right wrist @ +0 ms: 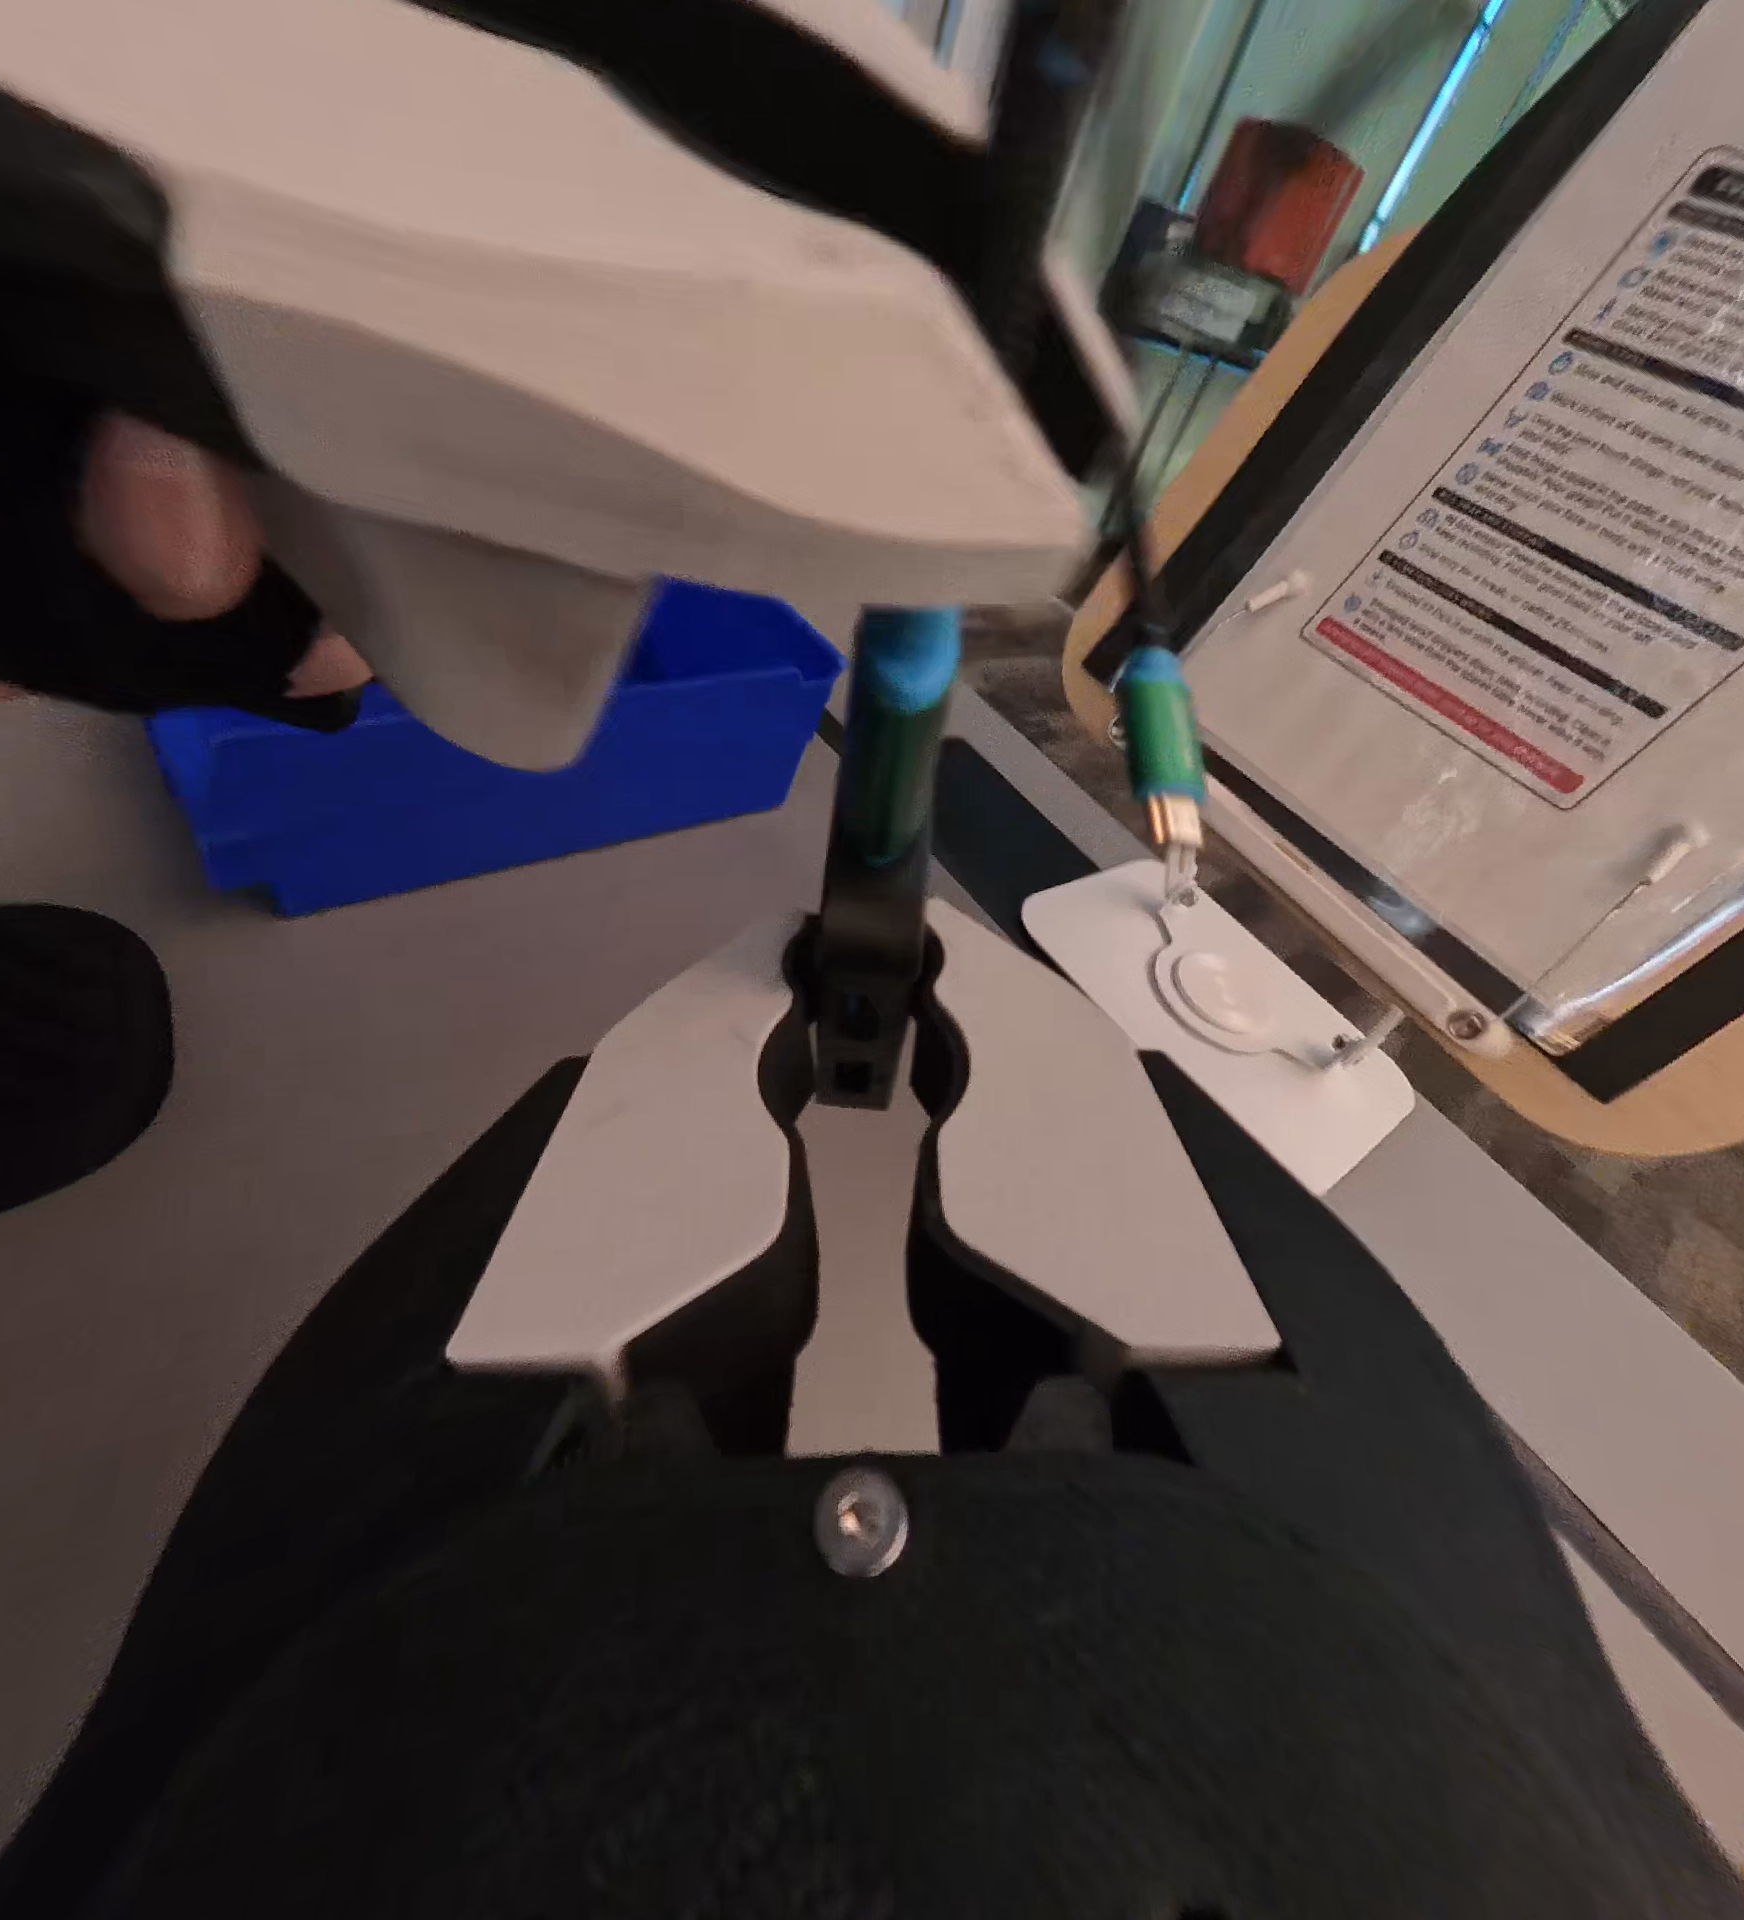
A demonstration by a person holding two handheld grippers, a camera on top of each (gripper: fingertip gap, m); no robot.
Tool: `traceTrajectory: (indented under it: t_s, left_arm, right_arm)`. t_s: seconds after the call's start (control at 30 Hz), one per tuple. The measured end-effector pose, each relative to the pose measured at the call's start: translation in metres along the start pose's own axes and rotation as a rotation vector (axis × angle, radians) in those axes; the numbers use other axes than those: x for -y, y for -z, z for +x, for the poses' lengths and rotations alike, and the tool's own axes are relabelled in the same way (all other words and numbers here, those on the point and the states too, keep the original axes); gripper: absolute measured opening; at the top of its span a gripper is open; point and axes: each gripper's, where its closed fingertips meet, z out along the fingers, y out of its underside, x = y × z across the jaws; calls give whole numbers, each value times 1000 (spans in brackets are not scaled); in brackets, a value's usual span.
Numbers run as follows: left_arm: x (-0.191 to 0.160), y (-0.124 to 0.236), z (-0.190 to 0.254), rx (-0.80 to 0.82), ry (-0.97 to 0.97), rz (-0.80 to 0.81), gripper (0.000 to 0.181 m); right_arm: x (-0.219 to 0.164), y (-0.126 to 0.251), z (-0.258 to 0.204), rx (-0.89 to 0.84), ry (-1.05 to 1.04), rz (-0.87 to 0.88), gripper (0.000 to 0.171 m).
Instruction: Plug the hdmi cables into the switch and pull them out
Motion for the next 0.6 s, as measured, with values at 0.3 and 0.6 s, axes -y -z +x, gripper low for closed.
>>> traceTrajectory:
  t_s: [0.3, 0.6]
  left_arm:
    - [-6, 20, -25, -44, 74, -12, 51]
    - [-53, -13, 1, -180, 238, -213, 53]
  right_arm:
    - [31, 39, 31, 145, -165, 227, 14]
    - [36, 59, 68, 280, -583, 446, 14]
